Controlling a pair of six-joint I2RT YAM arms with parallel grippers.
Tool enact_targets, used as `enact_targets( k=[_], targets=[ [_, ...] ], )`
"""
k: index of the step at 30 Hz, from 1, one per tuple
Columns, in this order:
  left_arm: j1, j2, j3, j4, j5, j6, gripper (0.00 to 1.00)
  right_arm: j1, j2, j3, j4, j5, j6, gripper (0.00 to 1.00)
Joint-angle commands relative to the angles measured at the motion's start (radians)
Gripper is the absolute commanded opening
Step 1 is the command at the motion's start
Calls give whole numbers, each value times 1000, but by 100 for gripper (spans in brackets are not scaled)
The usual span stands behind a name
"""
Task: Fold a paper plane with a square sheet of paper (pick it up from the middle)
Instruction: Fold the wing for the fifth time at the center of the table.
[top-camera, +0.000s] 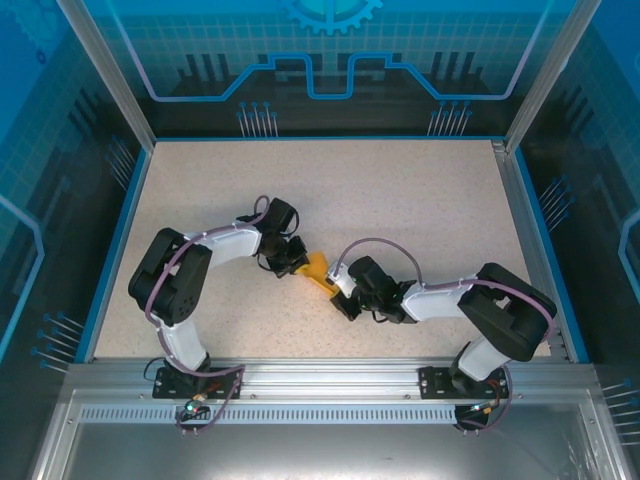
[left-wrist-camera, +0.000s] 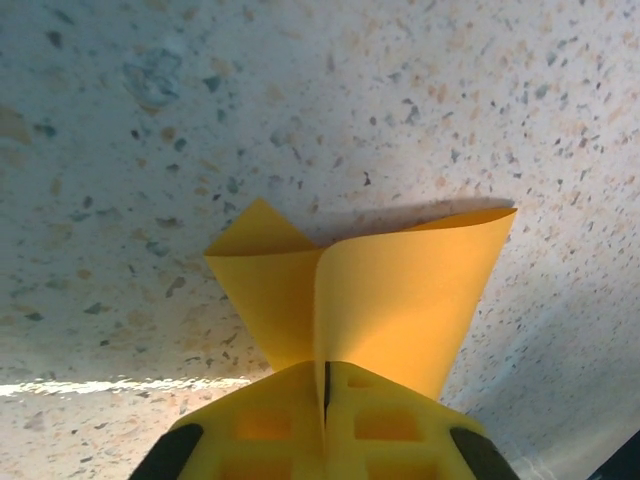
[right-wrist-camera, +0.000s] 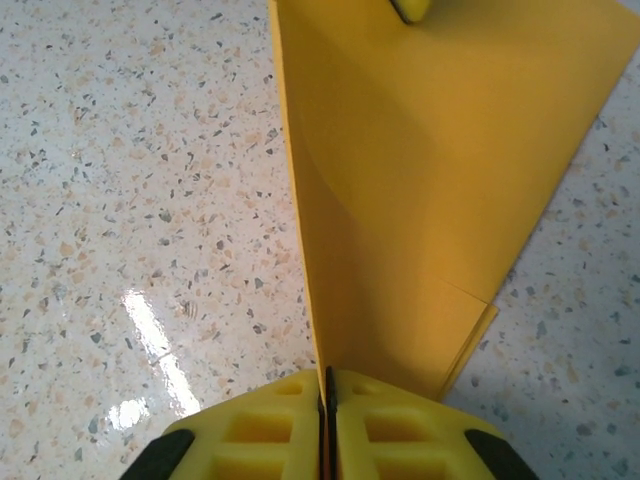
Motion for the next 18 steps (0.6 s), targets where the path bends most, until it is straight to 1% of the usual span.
enact_targets(
  k=[1, 8, 14, 17, 18],
  targets=[
    [-4, -13, 4, -41, -11, -4, 3, 33, 11, 60, -62, 33, -22, 12],
    [-4, -15, -2, -23, 6, -16, 2, 56, 52, 121, -125, 88, -20, 12],
    [-4, -21, 1, -34, -2, -15, 2, 57, 21, 93, -102, 82, 0, 11],
    [-4, -22, 1, -36, -5, -13, 2, 58, 13, 85, -100, 74, 12, 8],
    [-4, -22, -1, -37, -5, -13, 3, 57, 14, 81, -99, 73, 18, 6]
  ],
)
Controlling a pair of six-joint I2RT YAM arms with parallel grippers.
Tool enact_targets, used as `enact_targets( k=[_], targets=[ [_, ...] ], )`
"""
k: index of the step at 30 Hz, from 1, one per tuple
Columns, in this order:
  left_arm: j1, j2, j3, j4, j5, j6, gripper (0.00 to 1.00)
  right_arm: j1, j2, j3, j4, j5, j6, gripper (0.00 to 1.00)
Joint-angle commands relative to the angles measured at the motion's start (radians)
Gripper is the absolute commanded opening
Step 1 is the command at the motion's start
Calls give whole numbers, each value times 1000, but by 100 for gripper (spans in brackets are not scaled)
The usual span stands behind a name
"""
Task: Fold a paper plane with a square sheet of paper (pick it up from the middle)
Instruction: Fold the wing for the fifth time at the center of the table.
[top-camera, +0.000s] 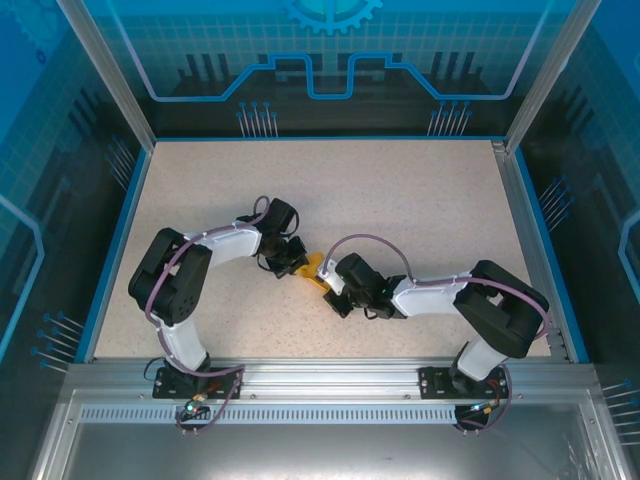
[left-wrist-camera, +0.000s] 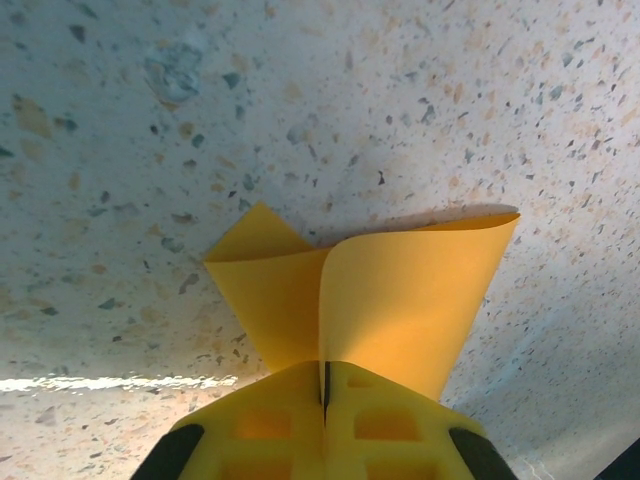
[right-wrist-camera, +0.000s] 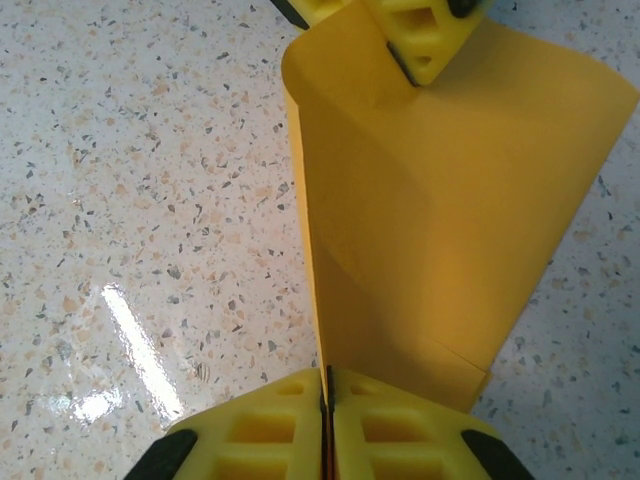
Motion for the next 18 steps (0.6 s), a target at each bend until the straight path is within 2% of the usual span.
enact_targets(
  k=[1, 2, 9, 10, 11, 15, 18],
  targets=[
    [-4, -25, -2, -27, -1, -5, 4, 13, -20, -22, -5, -4, 24, 3],
    [-4, -32, -7, -23, -5, -5, 5, 9, -21, -31, 4, -8, 35, 2],
    [0, -163, -47, -61, -103, 3, 33, -49, -21, -76, 104, -138, 152, 0],
    [2, -185, -51, -72, -121, 3, 42, -59, -25, -84, 118, -155, 169, 0],
    [4, -202, -50, -87, -137, 6, 46, -68, -26, -91, 128, -164, 186, 0],
    [8, -256, -54, -134, -183, 15, 47, -121, -38, -128, 194, -216, 267, 0],
    [10, -291, -70, -125, -183, 11, 47, -173, -39, -129, 206, -311, 320, 0]
  ],
)
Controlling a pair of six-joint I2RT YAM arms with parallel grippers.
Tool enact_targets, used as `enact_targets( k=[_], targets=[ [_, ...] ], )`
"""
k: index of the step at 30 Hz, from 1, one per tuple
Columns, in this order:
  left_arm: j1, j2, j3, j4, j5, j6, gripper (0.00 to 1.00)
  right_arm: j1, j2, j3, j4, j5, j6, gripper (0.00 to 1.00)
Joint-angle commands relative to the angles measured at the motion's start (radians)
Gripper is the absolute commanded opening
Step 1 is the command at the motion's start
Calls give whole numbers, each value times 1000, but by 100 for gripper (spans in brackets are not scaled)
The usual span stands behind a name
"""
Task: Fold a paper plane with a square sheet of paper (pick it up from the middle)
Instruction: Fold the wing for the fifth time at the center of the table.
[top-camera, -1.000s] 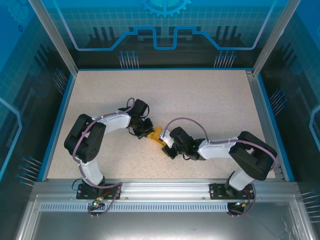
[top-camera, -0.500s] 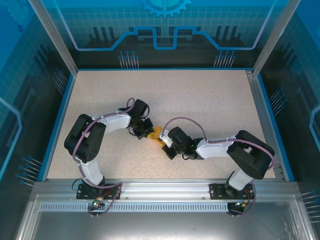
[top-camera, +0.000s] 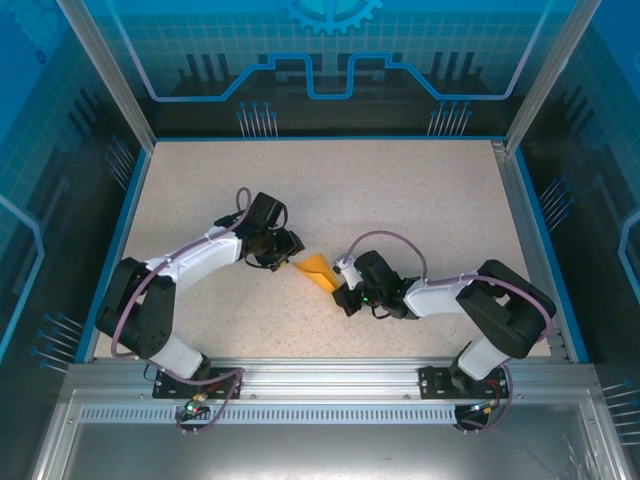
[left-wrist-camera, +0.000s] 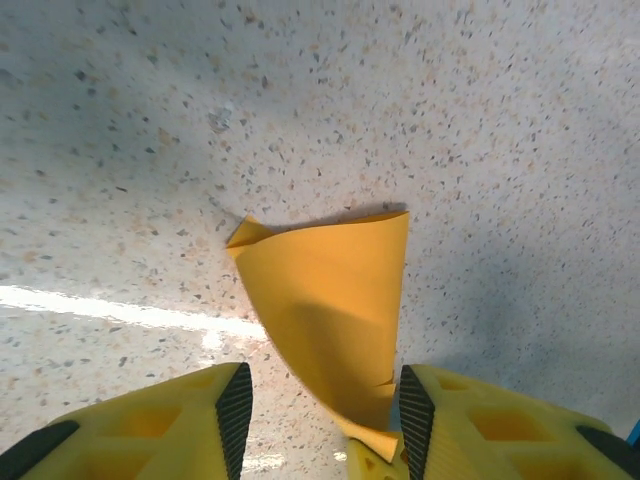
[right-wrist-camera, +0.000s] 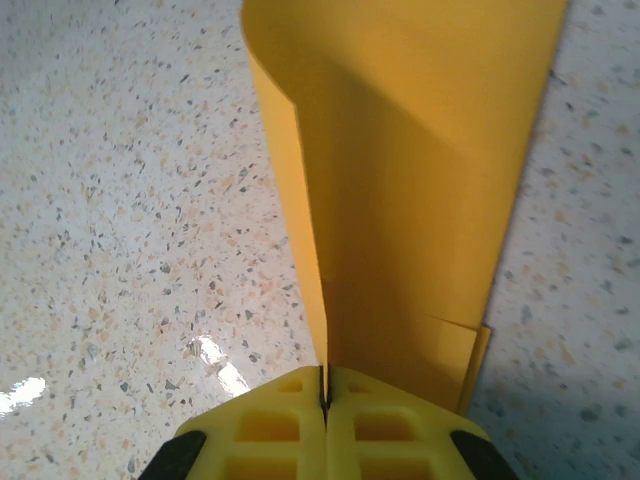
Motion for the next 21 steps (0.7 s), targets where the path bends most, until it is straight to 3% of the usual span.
enact_targets(
  k=[1, 12, 21],
  targets=[
    [7, -41, -32, -42, -33, 9, 47, -54, -14, -7, 44, -126, 95, 0],
    [8, -83, -113, 63, 38, 4, 44, -100, 96, 55, 4, -281, 134, 0],
    [6, -118, -161, 118, 64, 30, 44, -150, 193, 113, 26, -444, 253, 0]
  ],
)
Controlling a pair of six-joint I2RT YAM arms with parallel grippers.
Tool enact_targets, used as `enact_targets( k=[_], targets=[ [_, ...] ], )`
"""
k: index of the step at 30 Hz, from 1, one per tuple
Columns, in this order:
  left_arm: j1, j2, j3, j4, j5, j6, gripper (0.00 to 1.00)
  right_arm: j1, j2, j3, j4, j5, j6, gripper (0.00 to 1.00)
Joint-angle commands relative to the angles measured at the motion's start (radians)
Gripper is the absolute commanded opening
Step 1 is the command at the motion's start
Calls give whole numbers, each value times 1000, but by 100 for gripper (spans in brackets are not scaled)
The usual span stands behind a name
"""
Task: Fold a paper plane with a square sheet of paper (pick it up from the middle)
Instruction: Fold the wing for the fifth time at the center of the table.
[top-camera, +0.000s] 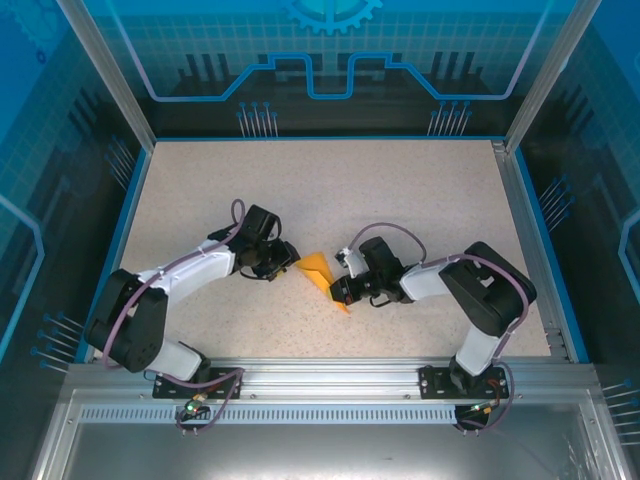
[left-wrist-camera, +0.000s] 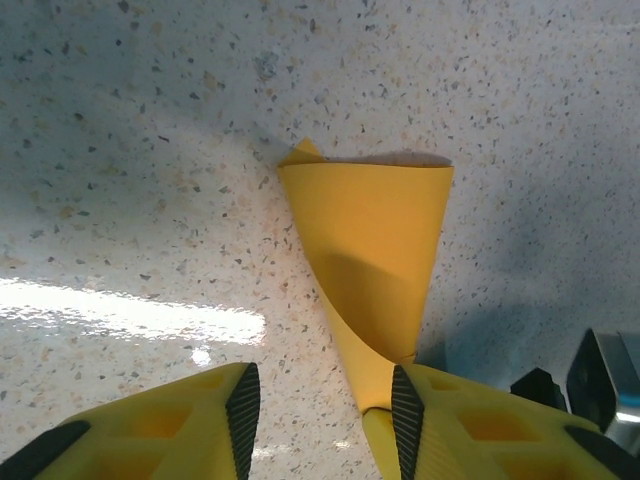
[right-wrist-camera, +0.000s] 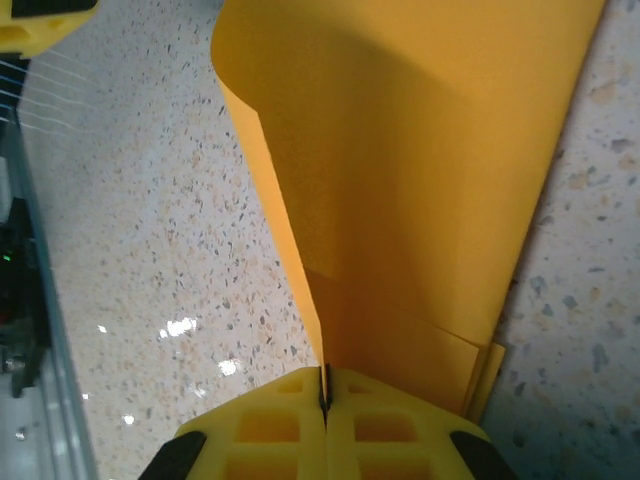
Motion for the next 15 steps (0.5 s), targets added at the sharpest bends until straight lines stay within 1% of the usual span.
enact_targets(
  k=[1, 5, 12, 15],
  targets=[
    [6, -43, -27, 36, 34, 33, 43, -34, 40, 23, 21, -103, 79, 0],
    [4, -60, -54, 73, 50, 48, 43, -65, 80, 41, 37, -171, 140, 0],
    [-7, -54, -91, 166, 92, 61, 42, -84, 132, 63, 3, -184, 195, 0],
    [-14, -32, -91, 177, 97, 58, 42, -89, 138, 54, -2, -158, 218, 0]
  ],
)
